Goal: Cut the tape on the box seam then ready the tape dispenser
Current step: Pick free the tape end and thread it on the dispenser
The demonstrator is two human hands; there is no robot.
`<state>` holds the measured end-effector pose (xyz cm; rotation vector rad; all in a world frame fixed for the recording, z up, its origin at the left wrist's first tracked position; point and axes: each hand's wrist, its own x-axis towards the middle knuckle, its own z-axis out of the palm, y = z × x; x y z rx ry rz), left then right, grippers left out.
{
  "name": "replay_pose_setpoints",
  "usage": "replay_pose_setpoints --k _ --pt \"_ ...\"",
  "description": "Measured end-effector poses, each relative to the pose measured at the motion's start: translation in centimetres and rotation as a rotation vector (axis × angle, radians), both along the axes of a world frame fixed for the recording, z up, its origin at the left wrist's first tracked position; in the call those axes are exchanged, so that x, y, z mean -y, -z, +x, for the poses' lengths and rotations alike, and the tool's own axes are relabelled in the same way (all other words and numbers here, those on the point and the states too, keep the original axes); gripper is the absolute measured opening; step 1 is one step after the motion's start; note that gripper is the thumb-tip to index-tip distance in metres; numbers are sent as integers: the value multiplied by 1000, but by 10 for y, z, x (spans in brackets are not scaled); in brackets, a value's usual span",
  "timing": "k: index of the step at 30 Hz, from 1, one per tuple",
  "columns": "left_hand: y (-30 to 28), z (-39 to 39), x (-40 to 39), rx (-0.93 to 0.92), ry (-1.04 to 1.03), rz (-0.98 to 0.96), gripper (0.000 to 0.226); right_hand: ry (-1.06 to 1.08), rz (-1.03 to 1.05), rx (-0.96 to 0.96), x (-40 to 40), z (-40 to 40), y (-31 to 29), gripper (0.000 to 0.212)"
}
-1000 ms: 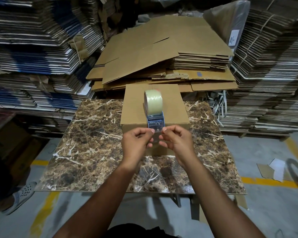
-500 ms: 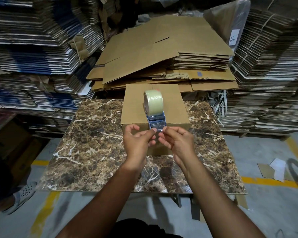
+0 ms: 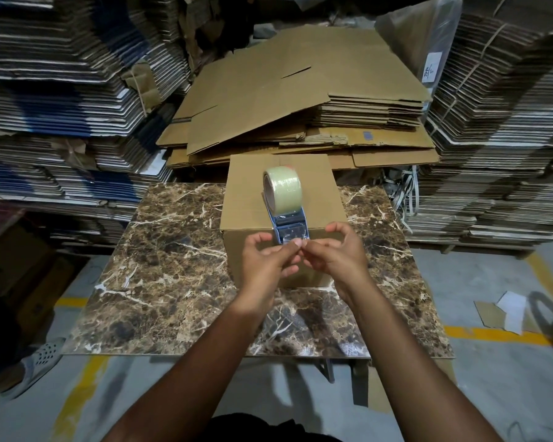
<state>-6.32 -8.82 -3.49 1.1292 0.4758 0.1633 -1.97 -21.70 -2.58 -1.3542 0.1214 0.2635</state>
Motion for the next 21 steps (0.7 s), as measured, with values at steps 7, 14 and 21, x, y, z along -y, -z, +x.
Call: replay_pose_setpoints --k 7,14,21 --pt "5 5 -5 21 -32 -14 39 -61 -16 -23 -2 1 3 47" --pt "3 0 -11 52 -17 95 39 -122 -5 -14 0 9 4 43" --pt "5 -2 -5 50 14 -23 37 -97 -6 3 -1 11 9 38"
